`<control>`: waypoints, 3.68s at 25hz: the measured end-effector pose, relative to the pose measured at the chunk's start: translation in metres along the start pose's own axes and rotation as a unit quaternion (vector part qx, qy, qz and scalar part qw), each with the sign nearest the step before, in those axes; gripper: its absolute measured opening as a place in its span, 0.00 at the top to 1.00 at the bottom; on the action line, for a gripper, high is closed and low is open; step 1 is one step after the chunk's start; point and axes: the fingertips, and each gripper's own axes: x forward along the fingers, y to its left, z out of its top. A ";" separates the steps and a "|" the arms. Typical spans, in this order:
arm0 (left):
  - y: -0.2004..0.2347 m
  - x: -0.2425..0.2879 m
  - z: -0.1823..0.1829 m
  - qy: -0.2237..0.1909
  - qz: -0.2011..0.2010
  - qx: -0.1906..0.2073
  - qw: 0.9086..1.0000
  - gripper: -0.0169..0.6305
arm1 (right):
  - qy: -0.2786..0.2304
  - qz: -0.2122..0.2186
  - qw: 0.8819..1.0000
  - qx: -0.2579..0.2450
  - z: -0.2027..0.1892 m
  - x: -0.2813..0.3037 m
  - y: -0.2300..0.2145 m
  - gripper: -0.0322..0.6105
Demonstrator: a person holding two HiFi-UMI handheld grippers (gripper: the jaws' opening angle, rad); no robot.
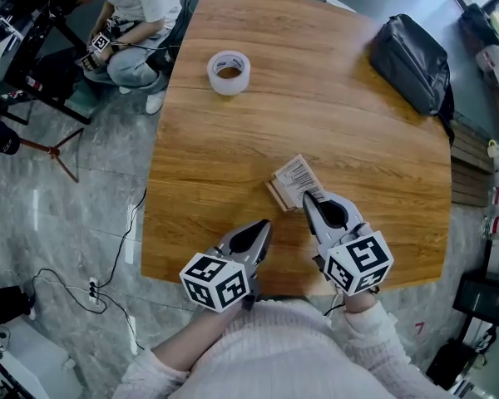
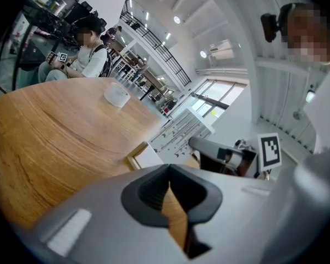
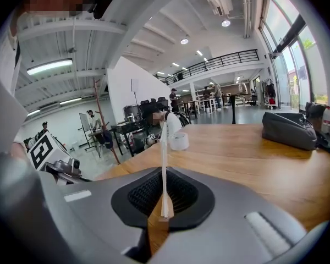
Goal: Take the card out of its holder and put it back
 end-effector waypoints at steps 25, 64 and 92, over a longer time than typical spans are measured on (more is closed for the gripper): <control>0.003 0.000 -0.006 0.003 -0.001 -0.011 1.000 0.96 | 0.019 -0.014 1.000 -0.018 -0.025 0.015 0.004 0.94; 0.000 -0.004 -0.010 0.012 -0.010 -0.012 1.000 0.96 | 0.049 -0.014 0.999 -0.001 -0.049 0.030 0.004 0.83; -0.036 -0.018 0.029 -0.009 -0.043 0.066 0.997 0.96 | -0.050 -0.007 0.998 0.022 -0.008 -0.043 0.049 0.95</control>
